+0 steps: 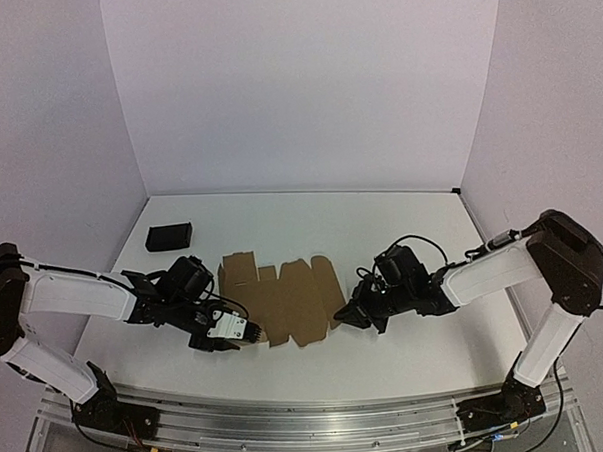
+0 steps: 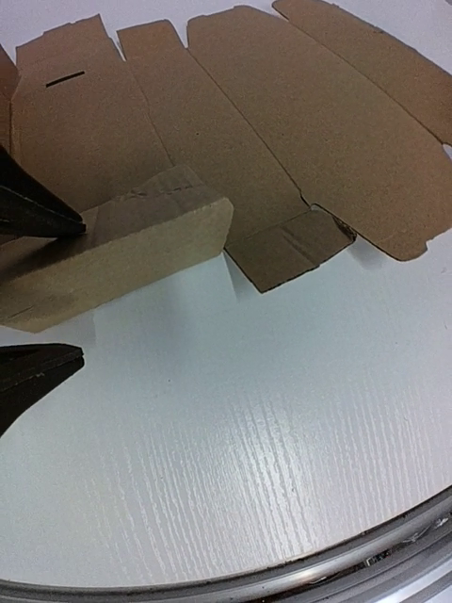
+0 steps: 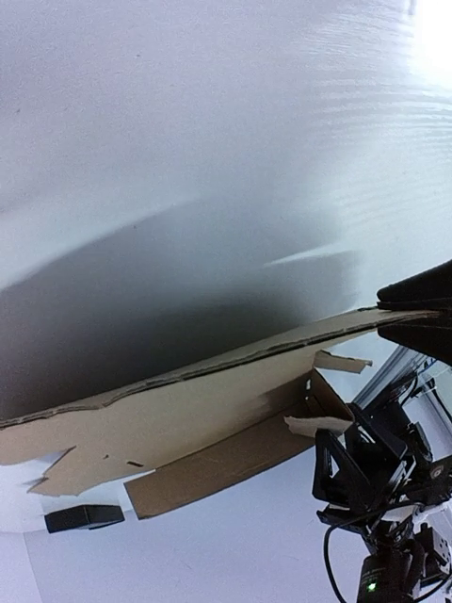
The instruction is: Fold the paper box
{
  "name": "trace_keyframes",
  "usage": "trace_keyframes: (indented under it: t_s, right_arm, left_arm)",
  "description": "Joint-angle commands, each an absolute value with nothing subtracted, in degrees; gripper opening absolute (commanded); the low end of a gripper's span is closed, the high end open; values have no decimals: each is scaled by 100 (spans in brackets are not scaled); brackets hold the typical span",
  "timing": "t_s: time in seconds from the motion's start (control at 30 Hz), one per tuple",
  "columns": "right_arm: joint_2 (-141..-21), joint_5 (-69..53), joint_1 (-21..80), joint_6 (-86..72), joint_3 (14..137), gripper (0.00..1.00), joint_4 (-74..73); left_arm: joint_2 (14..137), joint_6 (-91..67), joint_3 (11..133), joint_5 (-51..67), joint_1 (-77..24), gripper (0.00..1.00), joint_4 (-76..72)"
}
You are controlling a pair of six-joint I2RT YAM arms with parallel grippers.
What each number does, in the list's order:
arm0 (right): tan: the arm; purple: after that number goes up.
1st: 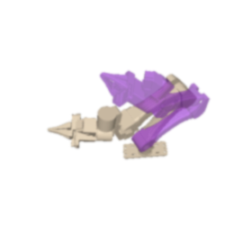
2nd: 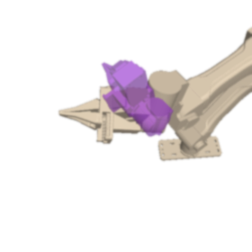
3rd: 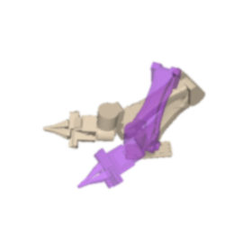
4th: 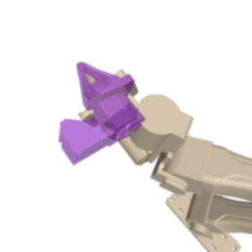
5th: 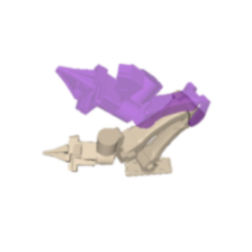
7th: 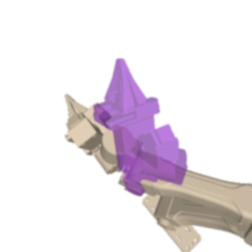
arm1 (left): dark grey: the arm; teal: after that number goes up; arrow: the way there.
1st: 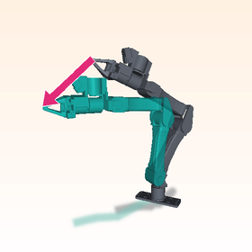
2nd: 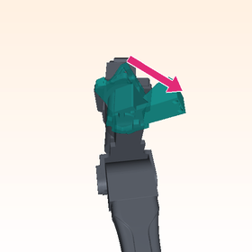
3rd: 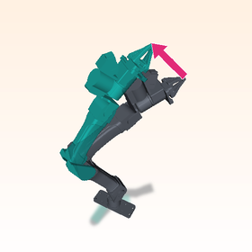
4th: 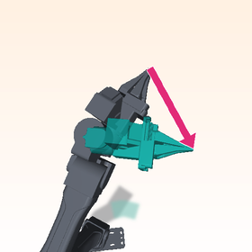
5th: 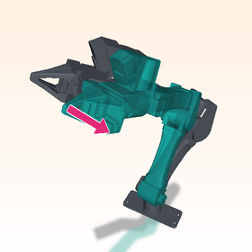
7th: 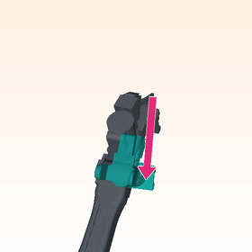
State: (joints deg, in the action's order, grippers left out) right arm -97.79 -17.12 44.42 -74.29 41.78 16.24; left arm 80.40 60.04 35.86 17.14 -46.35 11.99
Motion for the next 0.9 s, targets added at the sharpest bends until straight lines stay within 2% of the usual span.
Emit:
trace_keyframes:
  t_s: [0.0, 0.4, 0.67, 0.77, 0.87]
  right_arm:
    - [-9270, -995, 4667, -7525, 4670, 0, 939]
    - [-8787, -524, 4953, -7983, 4720, 0, 773]
    - [-8683, -424, 5207, -8105, 4749, 0, 677]
    - [-8572, -317, 5237, -8091, 4728, 0, 556]
    - [-8454, -203, 5251, -7955, 4833, 0, 197]
  left_arm:
    - [7796, 6082, 3597, 2122, -4660, 43, 1342]
    - [7420, 7111, 3316, 2784, -4667, 43, 1722]
    - [7412, 6662, 3640, 2519, -4667, 44, 1688]
    - [6943, 6589, 3803, 2775, -4654, 51, 1920]
    - [6475, 6446, 3987, 3217, -4600, 63, 2295]
